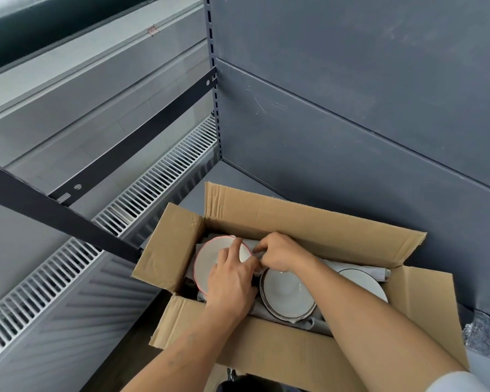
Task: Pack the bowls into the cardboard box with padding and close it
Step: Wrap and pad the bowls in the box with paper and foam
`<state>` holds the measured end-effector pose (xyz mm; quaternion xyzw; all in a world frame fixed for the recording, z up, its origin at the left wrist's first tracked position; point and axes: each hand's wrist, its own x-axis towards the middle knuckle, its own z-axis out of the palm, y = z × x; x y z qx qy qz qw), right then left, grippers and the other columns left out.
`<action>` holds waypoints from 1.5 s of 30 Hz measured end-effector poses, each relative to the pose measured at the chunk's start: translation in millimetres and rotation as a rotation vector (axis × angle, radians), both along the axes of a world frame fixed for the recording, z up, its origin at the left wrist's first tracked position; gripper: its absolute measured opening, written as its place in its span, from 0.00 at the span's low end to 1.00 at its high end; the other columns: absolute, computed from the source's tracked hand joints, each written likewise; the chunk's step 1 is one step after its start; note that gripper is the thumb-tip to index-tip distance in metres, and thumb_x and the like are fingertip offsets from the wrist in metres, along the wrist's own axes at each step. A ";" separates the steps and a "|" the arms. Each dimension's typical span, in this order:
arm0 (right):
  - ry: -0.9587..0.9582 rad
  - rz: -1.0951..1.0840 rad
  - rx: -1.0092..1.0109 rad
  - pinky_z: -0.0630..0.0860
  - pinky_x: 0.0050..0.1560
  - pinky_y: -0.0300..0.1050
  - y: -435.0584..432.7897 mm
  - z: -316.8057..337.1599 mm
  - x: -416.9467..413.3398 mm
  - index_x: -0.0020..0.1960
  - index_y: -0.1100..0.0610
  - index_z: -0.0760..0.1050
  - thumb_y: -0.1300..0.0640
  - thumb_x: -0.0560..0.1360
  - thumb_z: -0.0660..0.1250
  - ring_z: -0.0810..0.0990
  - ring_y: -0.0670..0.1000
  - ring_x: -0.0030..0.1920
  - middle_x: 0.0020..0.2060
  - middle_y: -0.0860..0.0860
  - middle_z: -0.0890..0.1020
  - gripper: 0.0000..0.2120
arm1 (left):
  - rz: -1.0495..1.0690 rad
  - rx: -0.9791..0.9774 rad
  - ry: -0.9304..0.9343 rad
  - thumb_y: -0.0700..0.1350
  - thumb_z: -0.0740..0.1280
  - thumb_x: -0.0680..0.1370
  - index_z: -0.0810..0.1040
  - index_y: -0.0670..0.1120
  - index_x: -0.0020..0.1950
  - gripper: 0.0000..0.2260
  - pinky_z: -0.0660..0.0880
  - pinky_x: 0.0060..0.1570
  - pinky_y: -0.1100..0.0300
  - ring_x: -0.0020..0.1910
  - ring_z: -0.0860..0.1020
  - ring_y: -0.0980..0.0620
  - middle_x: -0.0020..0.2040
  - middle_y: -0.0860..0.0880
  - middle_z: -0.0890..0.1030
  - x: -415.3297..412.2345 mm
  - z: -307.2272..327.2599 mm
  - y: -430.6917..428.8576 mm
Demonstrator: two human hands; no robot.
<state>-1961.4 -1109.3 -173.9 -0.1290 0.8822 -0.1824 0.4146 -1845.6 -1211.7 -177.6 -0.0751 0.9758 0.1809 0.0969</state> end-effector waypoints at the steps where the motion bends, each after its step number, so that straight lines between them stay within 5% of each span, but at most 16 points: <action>1: 0.004 0.007 0.006 0.80 0.49 0.44 -0.5 -0.3 -0.7 0.63 0.50 0.79 0.57 0.67 0.76 0.81 0.51 0.55 0.60 0.50 0.82 0.25 | -0.001 -0.001 -0.003 0.47 0.67 0.75 0.74 0.57 0.61 0.15 0.73 0.55 0.53 0.69 0.62 0.44 0.78 0.46 0.56 -0.1 0.4 0.1; 8: 0.126 0.094 0.100 0.76 0.49 0.46 -5.3 -4.1 5.9 0.54 0.46 0.83 0.54 0.68 0.75 0.80 0.55 0.54 0.53 0.50 0.83 0.15 | 0.008 -0.006 0.005 0.47 0.67 0.74 0.75 0.54 0.56 0.12 0.74 0.51 0.55 0.68 0.63 0.45 0.77 0.46 0.57 2.2 -1.3 0.0; 19: 0.235 0.231 0.157 0.70 0.42 0.45 -7.4 -5.8 14.8 0.51 0.47 0.81 0.49 0.66 0.75 0.80 0.55 0.54 0.49 0.50 0.83 0.15 | 0.029 0.030 0.031 0.44 0.67 0.73 0.77 0.51 0.54 0.11 0.74 0.45 0.54 0.66 0.66 0.43 0.76 0.44 0.60 2.4 -7.3 0.0; 22: 0.217 0.358 0.207 0.69 0.48 0.48 -6.3 -7.5 17.7 0.53 0.50 0.80 0.49 0.72 0.68 0.75 0.57 0.60 0.54 0.53 0.82 0.12 | 0.041 0.061 0.042 0.41 0.67 0.71 0.76 0.49 0.54 0.12 0.73 0.42 0.54 0.63 0.68 0.43 0.76 0.44 0.61 2.2 -10.1 -1.1; 27: 0.094 0.391 0.236 0.66 0.61 0.52 -2.3 1.1 17.6 0.56 0.54 0.78 0.59 0.75 0.57 0.72 0.57 0.63 0.59 0.55 0.79 0.15 | 0.022 0.156 -0.003 0.39 0.67 0.70 0.76 0.51 0.62 0.20 0.74 0.56 0.52 0.69 0.65 0.43 0.78 0.45 0.54 2.8 -12.5 -3.3; 33: 0.022 0.121 -0.018 0.73 0.42 0.46 6.9 -1.0 12.5 0.51 0.52 0.79 0.62 0.75 0.58 0.79 0.56 0.50 0.49 0.53 0.82 0.13 | 0.034 0.309 -0.117 0.38 0.65 0.72 0.70 0.55 0.72 0.29 0.69 0.64 0.60 0.71 0.68 0.47 0.80 0.49 0.48 1.8 -7.1 -4.7; 38: 0.115 -0.091 -0.186 0.74 0.63 0.47 24.6 -3.4 20.7 0.67 0.52 0.76 0.65 0.78 0.58 0.76 0.53 0.64 0.64 0.51 0.78 0.21 | 0.040 0.312 -0.145 0.38 0.64 0.74 0.69 0.58 0.72 0.28 0.76 0.57 0.56 0.61 0.77 0.49 0.80 0.52 0.47 3.5 -4.2 -2.7; 42: 0.234 -0.230 -0.252 0.74 0.56 0.42 52.2 -0.2 29.1 0.65 0.50 0.77 0.60 0.80 0.58 0.77 0.50 0.59 0.62 0.49 0.79 0.16 | 0.061 0.239 -0.147 0.39 0.64 0.74 0.69 0.55 0.73 0.27 0.71 0.63 0.55 0.73 0.65 0.46 0.80 0.50 0.53 5.9 2.4 4.1; 45: 0.280 -0.294 -0.242 0.73 0.54 0.41 79.8 5.5 40.2 0.60 0.50 0.79 0.54 0.80 0.60 0.78 0.48 0.56 0.56 0.45 0.82 0.13 | 0.076 0.125 -0.130 0.42 0.63 0.76 0.71 0.52 0.71 0.22 0.71 0.63 0.50 0.70 0.63 0.43 0.76 0.46 0.62 12.6 11.4 20.7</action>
